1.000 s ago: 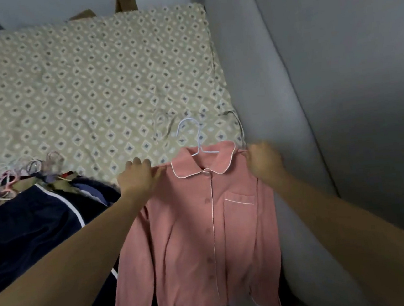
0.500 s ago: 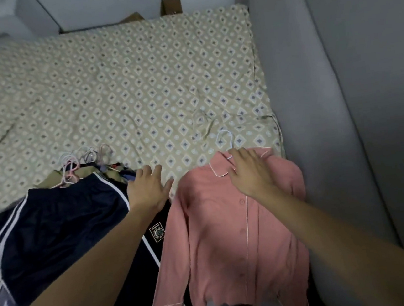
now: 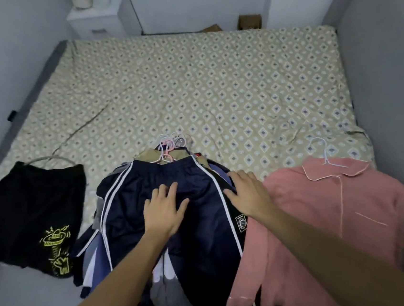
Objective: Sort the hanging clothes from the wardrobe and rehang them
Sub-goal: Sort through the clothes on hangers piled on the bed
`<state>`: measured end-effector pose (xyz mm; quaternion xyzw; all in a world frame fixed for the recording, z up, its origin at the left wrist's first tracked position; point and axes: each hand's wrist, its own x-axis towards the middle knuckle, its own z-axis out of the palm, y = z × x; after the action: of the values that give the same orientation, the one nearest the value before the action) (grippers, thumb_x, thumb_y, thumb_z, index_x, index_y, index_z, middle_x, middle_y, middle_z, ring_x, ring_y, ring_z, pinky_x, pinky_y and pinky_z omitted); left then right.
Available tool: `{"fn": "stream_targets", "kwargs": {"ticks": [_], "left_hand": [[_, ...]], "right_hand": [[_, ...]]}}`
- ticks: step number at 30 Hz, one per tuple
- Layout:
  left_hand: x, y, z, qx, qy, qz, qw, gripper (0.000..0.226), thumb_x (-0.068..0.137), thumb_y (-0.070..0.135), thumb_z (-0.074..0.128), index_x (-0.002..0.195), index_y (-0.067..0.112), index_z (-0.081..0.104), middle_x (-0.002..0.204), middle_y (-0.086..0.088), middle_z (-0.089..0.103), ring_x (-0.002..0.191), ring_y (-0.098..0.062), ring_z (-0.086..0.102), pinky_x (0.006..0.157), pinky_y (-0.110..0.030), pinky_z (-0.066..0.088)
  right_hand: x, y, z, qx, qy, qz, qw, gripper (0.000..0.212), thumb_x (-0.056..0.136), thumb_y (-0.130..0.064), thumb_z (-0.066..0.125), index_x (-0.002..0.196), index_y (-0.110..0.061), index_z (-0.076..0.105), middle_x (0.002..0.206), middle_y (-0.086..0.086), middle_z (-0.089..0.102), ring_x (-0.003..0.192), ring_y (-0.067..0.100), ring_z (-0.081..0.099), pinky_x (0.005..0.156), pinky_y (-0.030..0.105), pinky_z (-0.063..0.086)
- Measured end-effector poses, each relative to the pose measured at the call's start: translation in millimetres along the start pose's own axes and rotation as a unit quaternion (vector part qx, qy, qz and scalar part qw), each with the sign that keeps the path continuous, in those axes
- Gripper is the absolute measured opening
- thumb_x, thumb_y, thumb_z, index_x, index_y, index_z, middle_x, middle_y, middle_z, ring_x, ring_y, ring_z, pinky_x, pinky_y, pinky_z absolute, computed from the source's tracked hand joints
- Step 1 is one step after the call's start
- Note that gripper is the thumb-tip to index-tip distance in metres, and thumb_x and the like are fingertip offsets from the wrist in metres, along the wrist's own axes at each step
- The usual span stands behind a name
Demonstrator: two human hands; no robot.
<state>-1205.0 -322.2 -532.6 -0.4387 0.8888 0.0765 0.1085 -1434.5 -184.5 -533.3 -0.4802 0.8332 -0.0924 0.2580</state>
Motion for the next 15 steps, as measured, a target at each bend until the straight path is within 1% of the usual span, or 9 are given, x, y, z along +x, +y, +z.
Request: {"fn": "stream_targets", "kwargs": {"ticks": [3,5,8,11,13,15], "left_hand": [[13.7,-58.9,6.8,-0.010,-0.008,-0.015,1.000,0.069,0.102,0.064,0.036,0.157,0.023,0.035,0.140,-0.006,0.048,0.128,-0.030,0.046,0.098,-0.049,0.046],[30.4,-99.6,12.8,-0.007,-0.007,-0.017,1.000,0.070,0.102,0.065,0.037,0.158,0.023,0.034,0.142,-0.007,0.047,0.129,-0.031,0.045,0.098,-0.050,0.046],[65.7,-148.8,17.1,-0.020,-0.001,-0.036,0.999,0.070,0.101,0.063,0.041,0.157,0.020,0.037,0.143,-0.012,0.048,0.131,-0.035,0.045,0.099,-0.051,0.046],[100.8,-184.8,23.1,-0.053,-0.005,-0.064,0.997,0.066,0.103,0.060,0.043,0.157,0.023,0.036,0.144,-0.014,0.045,0.133,-0.036,0.043,0.101,-0.052,0.044],[119.9,-204.6,32.1,-0.079,-0.028,-0.072,0.994,0.061,0.103,0.058,0.042,0.155,0.027,0.036,0.144,-0.014,0.045,0.133,-0.035,0.042,0.103,-0.051,0.043],[132.7,-220.1,43.7,-0.102,-0.063,-0.083,0.989,0.058,0.103,0.057,0.042,0.153,0.027,0.036,0.145,-0.013,0.044,0.134,-0.035,0.041,0.104,-0.051,0.043]], "right_hand": [[24.3,-30.7,26.0,0.018,-0.035,0.019,0.999,0.057,0.103,-0.050,0.052,0.151,-0.022,0.039,0.144,0.006,0.050,0.132,0.033,0.045,0.102,0.047,0.046],[48.2,-48.7,42.8,0.030,-0.059,0.037,0.997,0.062,0.103,-0.052,0.053,0.154,-0.023,0.036,0.149,0.008,0.046,0.135,0.035,0.043,0.104,0.049,0.046],[87.3,-64.7,64.4,0.063,-0.054,0.074,0.994,0.070,0.102,-0.052,0.056,0.158,-0.020,0.031,0.153,0.011,0.044,0.137,0.038,0.043,0.107,0.051,0.046],[118.4,-64.5,80.3,0.062,-0.051,0.111,0.991,0.070,0.101,-0.049,0.059,0.157,-0.018,0.032,0.152,0.012,0.047,0.135,0.039,0.046,0.107,0.051,0.045],[133.4,-60.1,88.2,0.073,-0.060,0.127,0.987,0.073,0.099,-0.050,0.061,0.158,-0.017,0.032,0.154,0.011,0.048,0.137,0.037,0.048,0.109,0.050,0.045],[144.4,-57.4,97.2,0.113,-0.077,0.133,0.982,0.075,0.099,-0.048,0.064,0.159,-0.016,0.032,0.156,0.007,0.048,0.139,0.034,0.049,0.109,0.045,0.046]]}}
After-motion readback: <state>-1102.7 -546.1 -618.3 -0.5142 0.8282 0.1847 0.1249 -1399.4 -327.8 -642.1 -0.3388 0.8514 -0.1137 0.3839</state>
